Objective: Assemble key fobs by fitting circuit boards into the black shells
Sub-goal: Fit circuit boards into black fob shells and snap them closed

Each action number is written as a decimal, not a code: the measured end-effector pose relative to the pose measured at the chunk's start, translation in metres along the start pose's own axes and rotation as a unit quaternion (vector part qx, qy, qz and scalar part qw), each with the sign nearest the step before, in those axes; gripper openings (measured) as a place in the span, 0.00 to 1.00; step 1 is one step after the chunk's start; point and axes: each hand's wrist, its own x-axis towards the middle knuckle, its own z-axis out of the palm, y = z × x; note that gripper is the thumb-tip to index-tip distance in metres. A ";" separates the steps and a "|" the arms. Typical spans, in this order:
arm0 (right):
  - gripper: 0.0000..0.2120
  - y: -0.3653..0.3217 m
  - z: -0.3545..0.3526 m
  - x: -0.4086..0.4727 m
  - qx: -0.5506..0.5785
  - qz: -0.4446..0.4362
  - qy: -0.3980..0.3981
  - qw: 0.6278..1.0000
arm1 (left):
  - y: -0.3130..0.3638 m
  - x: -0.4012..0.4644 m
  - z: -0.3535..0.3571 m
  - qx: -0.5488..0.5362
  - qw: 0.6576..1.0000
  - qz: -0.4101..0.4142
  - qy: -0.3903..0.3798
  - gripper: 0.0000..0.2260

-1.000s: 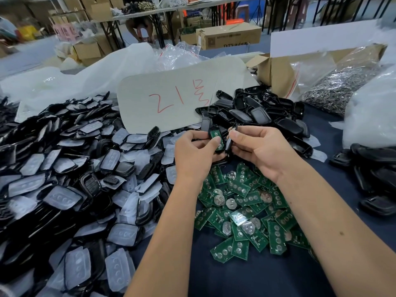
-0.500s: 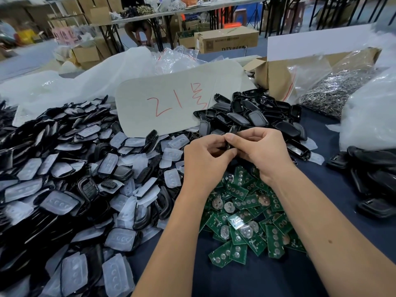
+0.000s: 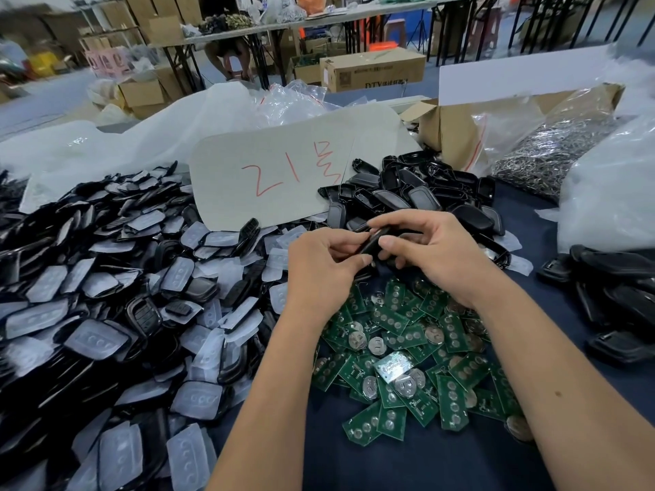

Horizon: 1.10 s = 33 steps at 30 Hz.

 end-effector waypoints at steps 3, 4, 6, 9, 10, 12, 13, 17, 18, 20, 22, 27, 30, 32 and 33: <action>0.10 0.002 0.000 -0.001 -0.003 -0.002 -0.002 1.000 | 0.000 0.000 0.000 -0.001 1.000 0.011 -0.025 0.16; 0.09 0.003 0.000 0.000 -0.008 -0.002 0.001 1.000 | 0.000 0.000 0.000 -0.001 0.999 0.015 -0.032 0.17; 0.08 0.005 0.000 -0.001 -0.024 -0.010 0.008 1.000 | -0.001 0.001 -0.002 0.008 0.999 0.026 -0.042 0.20; 0.08 0.005 0.004 -0.001 -0.048 -0.032 0.012 0.998 | -0.004 0.003 -0.006 0.027 0.997 0.044 -0.054 0.15; 0.08 0.005 0.006 -0.001 -0.060 -0.039 0.010 0.997 | -0.006 0.003 -0.006 0.037 0.997 0.043 -0.056 0.13; 0.08 0.005 0.009 0.000 -0.081 -0.048 0.006 0.996 | -0.006 0.002 -0.005 0.064 0.996 0.044 -0.047 0.10; 0.08 0.004 0.010 0.000 -0.089 -0.052 0.005 0.995 | -0.006 0.001 -0.004 0.072 0.996 0.048 -0.037 0.12; 0.10 0.001 0.013 0.002 -0.114 -0.061 -0.003 0.992 | -0.004 -0.001 -0.003 0.085 0.993 0.080 -0.021 0.24; 0.11 0.001 0.012 0.002 -0.115 -0.055 -0.005 0.992 | -0.004 0.000 -0.002 0.105 0.989 0.097 -0.025 0.25; 0.13 0.000 0.013 0.001 -0.098 -0.040 -0.008 0.994 | -0.004 0.001 -0.001 0.127 0.985 0.113 -0.026 0.26; 0.16 -0.001 0.015 0.000 -0.047 -0.027 0.006 0.999 | -0.004 0.001 -0.001 0.092 0.992 0.090 -0.015 0.26; 0.03 0.001 0.014 0.000 -0.029 -0.008 0.054 0.998 | -0.002 0.001 -0.005 -0.198 0.978 -0.063 -0.010 0.24; 0.06 0.000 0.015 -0.001 -0.021 -0.006 0.044 0.999 | 0.001 0.000 -0.006 -0.305 0.946 -0.099 -0.047 0.20; 0.07 -0.002 0.014 -0.001 0.004 -0.008 0.037 0.999 | 0.003 0.000 -0.006 -0.350 0.929 -0.100 -0.072 0.18; 0.07 -0.003 0.014 -0.002 0.016 -0.006 0.035 0.999 | 0.003 0.000 -0.006 -0.368 0.921 -0.102 -0.084 0.18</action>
